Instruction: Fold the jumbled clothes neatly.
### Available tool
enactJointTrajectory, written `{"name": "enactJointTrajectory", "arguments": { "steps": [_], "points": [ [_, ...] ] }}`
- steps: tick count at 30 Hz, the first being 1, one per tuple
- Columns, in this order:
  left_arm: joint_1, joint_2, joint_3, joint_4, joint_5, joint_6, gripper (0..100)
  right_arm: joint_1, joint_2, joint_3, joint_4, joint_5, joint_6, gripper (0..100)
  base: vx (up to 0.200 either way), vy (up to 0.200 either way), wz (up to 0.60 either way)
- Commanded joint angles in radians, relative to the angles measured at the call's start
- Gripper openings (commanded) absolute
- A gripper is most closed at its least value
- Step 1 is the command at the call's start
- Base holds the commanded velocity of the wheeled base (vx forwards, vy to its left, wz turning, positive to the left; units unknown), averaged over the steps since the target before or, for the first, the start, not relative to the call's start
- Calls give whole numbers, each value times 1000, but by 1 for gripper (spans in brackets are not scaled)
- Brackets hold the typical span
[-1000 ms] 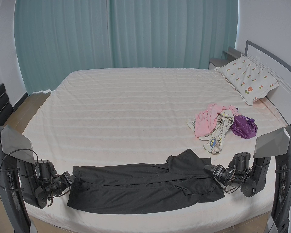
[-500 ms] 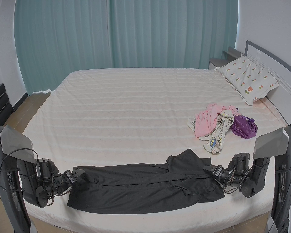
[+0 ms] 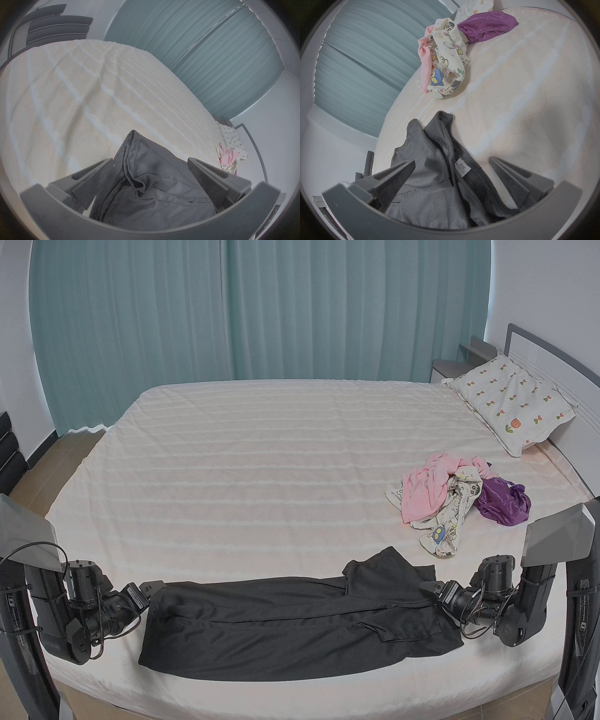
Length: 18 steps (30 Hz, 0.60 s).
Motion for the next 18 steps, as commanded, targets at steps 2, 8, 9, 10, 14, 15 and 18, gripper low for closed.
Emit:
{"name": "enactJointTrajectory", "arguments": {
  "steps": [2,8,9,10,14,15,18],
  "points": [
    [-10,7,2,1,-2,-1,100,1,2,-3,0,1,0,100,0,0,0],
    [-40,64,6,1,-1,-1,100,0,2,-3,-2,1,0,100,0,0,0],
    [-52,70,6,1,-1,-1,100,0,2,-3,0,1,0,100,0,0,0],
    [-61,72,6,1,-1,-1,100,0,4,-3,-2,1,0,100,0,0,0],
    [-93,106,-9,-3,16,-1,100,1,2,-3,-2,1,0,100,0,0,0],
    [-96,121,-24,-3,27,-2,100,1,2,-3,-2,1,0,100,0,0,0],
    [-95,139,-54,-3,93,-4,0,1,2,-3,0,1,0,100,0,0,0]
  ]
}}
